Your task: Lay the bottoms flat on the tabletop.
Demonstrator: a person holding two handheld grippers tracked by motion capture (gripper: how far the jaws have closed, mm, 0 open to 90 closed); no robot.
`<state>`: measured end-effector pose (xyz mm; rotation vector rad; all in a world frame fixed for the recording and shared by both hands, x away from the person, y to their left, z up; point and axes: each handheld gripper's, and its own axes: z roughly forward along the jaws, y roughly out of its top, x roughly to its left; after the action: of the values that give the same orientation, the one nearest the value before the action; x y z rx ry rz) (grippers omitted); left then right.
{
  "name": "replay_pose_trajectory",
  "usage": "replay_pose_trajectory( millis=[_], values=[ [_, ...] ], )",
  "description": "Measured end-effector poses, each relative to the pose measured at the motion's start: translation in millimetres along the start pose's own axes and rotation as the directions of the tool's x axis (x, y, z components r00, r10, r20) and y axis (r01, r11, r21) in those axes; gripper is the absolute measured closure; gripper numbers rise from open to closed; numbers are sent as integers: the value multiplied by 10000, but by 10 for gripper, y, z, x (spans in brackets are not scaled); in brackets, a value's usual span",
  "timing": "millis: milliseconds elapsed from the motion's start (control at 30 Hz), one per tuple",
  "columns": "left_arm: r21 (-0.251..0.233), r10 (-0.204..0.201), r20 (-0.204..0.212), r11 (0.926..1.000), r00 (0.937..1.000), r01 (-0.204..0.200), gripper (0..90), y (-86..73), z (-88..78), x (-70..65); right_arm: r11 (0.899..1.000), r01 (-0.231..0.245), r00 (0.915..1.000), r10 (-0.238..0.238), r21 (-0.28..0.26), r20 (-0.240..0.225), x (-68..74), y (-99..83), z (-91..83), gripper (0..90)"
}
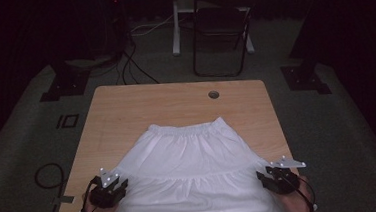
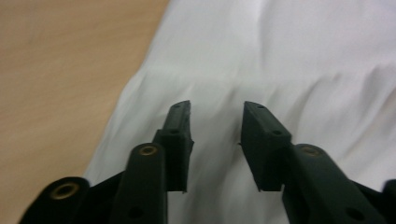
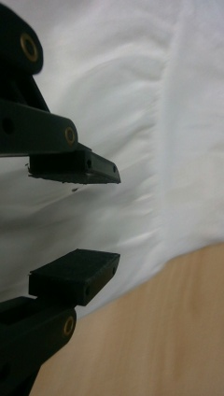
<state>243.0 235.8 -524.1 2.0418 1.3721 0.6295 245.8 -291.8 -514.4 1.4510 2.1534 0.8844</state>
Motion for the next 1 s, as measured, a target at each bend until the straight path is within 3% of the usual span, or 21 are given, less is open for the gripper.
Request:
replay_pose_trajectory(
  millis=[100, 267, 433, 633, 800, 833, 1000],
  values=[
    [-266, 265, 124, 9993, 9996, -262, 583, 96, 118, -61, 9996, 274, 9995, -273, -43, 157, 55, 110, 104, 533],
    [-140, 425, 221, 9990, 9989, -422, 554, 145, 298, -110, 9992, 391, 9992, -392, 96, 97, 93, 209, 320, 518],
    [-274, 298, 331, 9992, 9990, -289, 551, 124, 387, -112, 9975, 504, 9986, -512, 493, 135, 127, 232, 489, 520],
    [-718, 169, 345, 9973, 9993, -144, 564, 147, 485, -1, 9976, 538, 9978, -555, 445, 368, 121, 277, 593, 533],
    [-735, 101, 247, 9973, 9996, -82, 571, 225, 565, 65, 9984, 495, 9977, -506, 258, 447, 80, 344, 675, 539],
    [-792, 73, 221, 9968, 9997, -56, 570, 290, 640, 134, 9985, 472, 9979, -483, 267, 437, 41, 403, 729, 539],
    [-790, 3, 81, 9969, 10000, 4, 574, 418, 765, 208, 9987, 484, 9980, -491, 180, 407, -26, 485, 812, 541]
  ],
)
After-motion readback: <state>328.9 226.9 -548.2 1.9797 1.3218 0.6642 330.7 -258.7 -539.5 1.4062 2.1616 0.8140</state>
